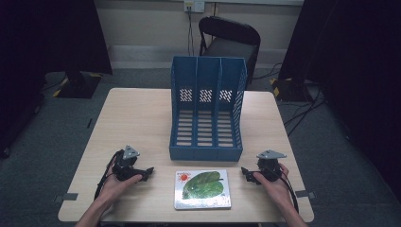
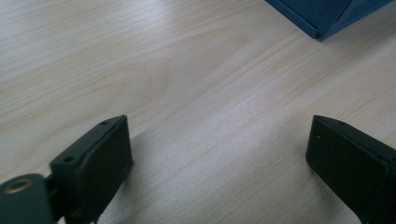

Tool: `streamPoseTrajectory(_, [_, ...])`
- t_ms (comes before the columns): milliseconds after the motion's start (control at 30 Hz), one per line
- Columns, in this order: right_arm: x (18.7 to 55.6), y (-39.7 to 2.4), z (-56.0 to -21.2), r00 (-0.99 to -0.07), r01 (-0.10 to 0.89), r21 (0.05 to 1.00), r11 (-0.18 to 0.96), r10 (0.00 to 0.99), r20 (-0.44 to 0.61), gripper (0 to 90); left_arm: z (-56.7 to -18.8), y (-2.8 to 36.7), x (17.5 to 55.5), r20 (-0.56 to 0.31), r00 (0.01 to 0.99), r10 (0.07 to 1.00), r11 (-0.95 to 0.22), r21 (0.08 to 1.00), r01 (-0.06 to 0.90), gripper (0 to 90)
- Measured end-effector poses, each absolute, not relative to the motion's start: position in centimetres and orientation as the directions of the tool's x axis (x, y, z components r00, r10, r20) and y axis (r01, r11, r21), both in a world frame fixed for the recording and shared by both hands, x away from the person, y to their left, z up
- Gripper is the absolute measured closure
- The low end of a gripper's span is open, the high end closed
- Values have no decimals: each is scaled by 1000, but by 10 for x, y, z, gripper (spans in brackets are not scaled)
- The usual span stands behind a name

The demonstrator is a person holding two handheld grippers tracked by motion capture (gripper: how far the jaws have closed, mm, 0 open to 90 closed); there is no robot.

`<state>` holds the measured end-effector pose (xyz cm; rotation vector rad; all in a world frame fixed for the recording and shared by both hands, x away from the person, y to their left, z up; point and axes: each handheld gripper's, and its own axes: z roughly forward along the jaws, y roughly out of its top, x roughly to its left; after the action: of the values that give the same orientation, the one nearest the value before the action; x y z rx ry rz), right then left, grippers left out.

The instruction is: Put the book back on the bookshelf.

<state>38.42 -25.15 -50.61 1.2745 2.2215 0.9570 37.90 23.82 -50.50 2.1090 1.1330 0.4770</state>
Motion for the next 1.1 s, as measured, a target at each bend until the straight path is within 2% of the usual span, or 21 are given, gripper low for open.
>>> streamPoseTrajectory(133, [384, -252, -506, -502, 588, 730, 348, 865, -8, 95, -502, 238, 379, -8, 550, 835, -382, 711, 590, 161])
streamPoseTrajectory(267, [384, -251, -506, -501, 588, 730, 347, 865, -8, 97, -501, 238, 378, -11, 550, 835, -386, 702, 599, 165])
streamPoseTrajectory(400, [384, -251, -506, -500, 589, 730, 346, 866, -7, 97, -495, 237, 374, -51, 564, 824, -375, 698, 611, 190])
streamPoseTrajectory(467, [383, -251, -505, -497, 595, 725, 348, 868, -9, 127, -491, 235, 371, -56, 575, 816, -374, 707, 600, 198])
streamPoseTrajectory(500, [382, -250, -500, -512, 601, 714, 358, 859, -1, 183, -487, 232, 366, -70, 595, 801, -368, 727, 579, 197])
streamPoseTrajectory(700, [368, -244, -486, -514, 551, 770, 321, 858, 11, 164, -477, 220, 353, -128, 642, 756, -350, 750, 561, 194])
streamPoseTrajectory(867, [349, -233, -476, -567, 509, 798, 322, 823, 30, 163, -475, 202, 347, -137, 687, 713, -381, 748, 544, 196])
streamPoseTrajectory(933, [341, -227, -473, -578, 499, 799, 335, 816, 19, 235, -476, 193, 346, -141, 706, 694, -406, 733, 546, 202])
streamPoseTrajectory(1100, [324, -206, -470, -663, 480, 800, 360, 746, 62, 265, -479, 175, 344, -156, 739, 656, -430, 727, 535, 203])
